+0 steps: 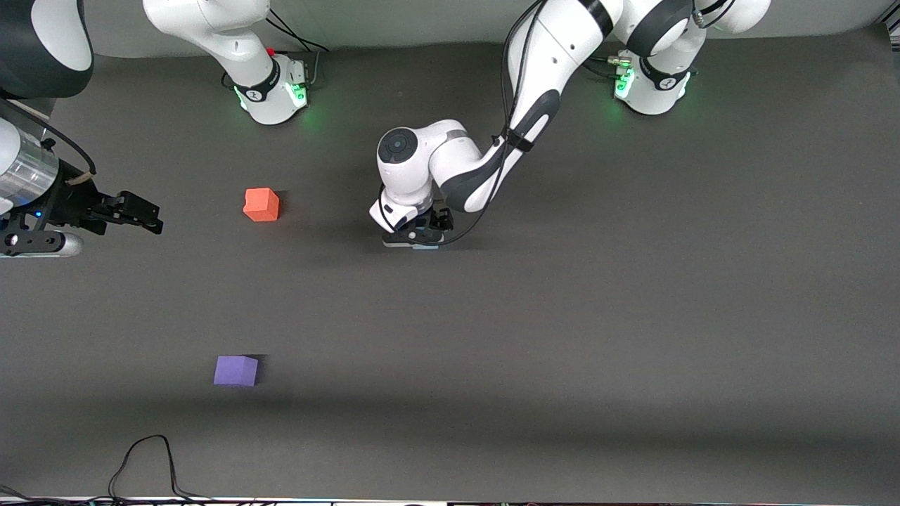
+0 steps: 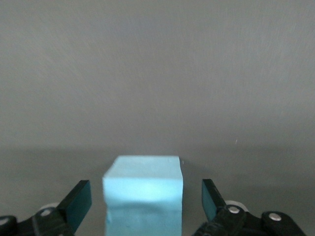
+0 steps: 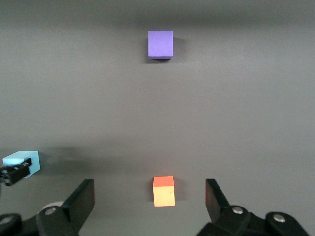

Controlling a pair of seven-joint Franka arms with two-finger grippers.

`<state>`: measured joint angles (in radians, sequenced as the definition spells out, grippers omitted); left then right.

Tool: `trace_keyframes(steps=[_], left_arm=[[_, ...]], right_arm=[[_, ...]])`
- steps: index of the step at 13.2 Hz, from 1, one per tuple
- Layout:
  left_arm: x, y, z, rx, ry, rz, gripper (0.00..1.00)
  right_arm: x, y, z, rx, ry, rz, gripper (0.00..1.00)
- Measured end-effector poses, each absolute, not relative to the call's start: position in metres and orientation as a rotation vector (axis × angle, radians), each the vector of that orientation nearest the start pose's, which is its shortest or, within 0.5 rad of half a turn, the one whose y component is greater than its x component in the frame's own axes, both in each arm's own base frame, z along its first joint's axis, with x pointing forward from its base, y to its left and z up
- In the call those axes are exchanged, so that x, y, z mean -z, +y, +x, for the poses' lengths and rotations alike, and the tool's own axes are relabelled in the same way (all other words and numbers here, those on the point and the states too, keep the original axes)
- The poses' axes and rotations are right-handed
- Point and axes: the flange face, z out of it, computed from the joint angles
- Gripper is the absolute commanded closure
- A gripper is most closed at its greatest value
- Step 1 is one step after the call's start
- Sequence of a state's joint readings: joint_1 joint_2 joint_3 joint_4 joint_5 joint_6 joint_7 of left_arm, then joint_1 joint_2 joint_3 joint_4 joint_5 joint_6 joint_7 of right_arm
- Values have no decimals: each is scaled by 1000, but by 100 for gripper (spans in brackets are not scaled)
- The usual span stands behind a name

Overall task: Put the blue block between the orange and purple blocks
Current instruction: 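Release the blue cube and withdraw the left gripper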

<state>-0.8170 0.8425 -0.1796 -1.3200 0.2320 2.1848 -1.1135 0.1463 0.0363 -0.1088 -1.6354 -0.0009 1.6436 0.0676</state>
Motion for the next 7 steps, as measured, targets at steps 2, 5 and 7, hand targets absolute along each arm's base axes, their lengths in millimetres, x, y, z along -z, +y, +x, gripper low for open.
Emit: trace_keyframes(steps=[2,5,7], left_arm=[[-298,-574,477,77,-139,-3138,0],[-408,-468,544,-94,-115,-3172,0],[-453,-368,584,-197,-78,-3188,0]], right_arm=[[-580,22,569,-44,48,-3147,10],[-580,23,569,-44,46,-3147,9],[-580,23,569,-44,45,-3146,0]])
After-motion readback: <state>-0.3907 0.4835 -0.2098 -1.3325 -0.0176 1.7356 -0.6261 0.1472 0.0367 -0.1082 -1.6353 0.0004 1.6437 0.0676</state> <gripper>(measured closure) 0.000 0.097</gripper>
